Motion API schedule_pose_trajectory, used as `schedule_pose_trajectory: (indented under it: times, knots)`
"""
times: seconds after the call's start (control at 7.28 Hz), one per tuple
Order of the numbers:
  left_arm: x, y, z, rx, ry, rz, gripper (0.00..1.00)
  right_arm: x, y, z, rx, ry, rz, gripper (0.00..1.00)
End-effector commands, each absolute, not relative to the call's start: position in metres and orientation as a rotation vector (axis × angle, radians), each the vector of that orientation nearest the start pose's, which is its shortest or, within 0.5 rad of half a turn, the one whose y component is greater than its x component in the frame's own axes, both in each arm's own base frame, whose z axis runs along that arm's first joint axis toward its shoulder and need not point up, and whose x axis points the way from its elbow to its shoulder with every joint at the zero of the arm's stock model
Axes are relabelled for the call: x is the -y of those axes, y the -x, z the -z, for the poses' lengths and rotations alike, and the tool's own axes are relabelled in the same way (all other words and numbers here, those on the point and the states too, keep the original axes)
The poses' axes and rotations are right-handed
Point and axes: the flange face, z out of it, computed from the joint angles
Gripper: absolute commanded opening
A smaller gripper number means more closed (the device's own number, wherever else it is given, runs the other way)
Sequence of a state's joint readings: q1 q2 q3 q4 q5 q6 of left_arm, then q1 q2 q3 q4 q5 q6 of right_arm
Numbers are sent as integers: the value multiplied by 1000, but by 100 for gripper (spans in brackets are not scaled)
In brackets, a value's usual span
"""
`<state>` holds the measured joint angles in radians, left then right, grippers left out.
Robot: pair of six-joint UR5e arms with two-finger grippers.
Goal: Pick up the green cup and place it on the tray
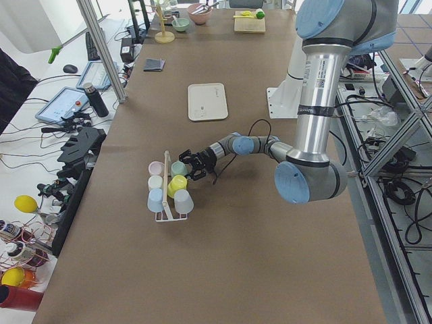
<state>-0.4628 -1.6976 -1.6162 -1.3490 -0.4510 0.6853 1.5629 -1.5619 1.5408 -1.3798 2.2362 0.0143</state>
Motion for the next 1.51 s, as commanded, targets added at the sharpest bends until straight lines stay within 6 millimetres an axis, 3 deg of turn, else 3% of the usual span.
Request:
schedule_pose_trajectory:
  times: [0.0, 0.14, 0.41, 0.55, 0.69, 0.82, 0.96, 1.24, 1.37]
  knots:
    - [439, -382, -563, 1251, -236, -1600, 11, 514, -59, -656, 716, -100, 43, 100]
    - [439, -382, -562, 1248, -239, -1599, 1, 526, -53, -653, 722, -33, 5, 100]
    - [439, -382, -553, 1243, -259, -1589, 0, 543, -39, -626, 754, 91, -139, 100]
    - [439, -381, -546, 1248, -257, -1607, 0, 534, -34, -609, 743, 71, -127, 100]
    - [439, -380, -535, 1259, -252, -1649, 0, 501, -46, -590, 761, 86, -160, 100]
    - [440, -379, -532, 1266, -262, -1671, 0, 454, -48, -577, 748, 71, -154, 100]
    - [440, -379, -528, 1266, -269, -1672, 0, 431, -49, -593, 741, 101, -159, 100]
    - [439, -371, -524, 1267, -268, -1674, 0, 411, -50, -613, 735, 148, -177, 100]
    - [434, -363, -519, 1277, -261, -1696, 0, 411, -51, -612, 736, 148, -178, 100]
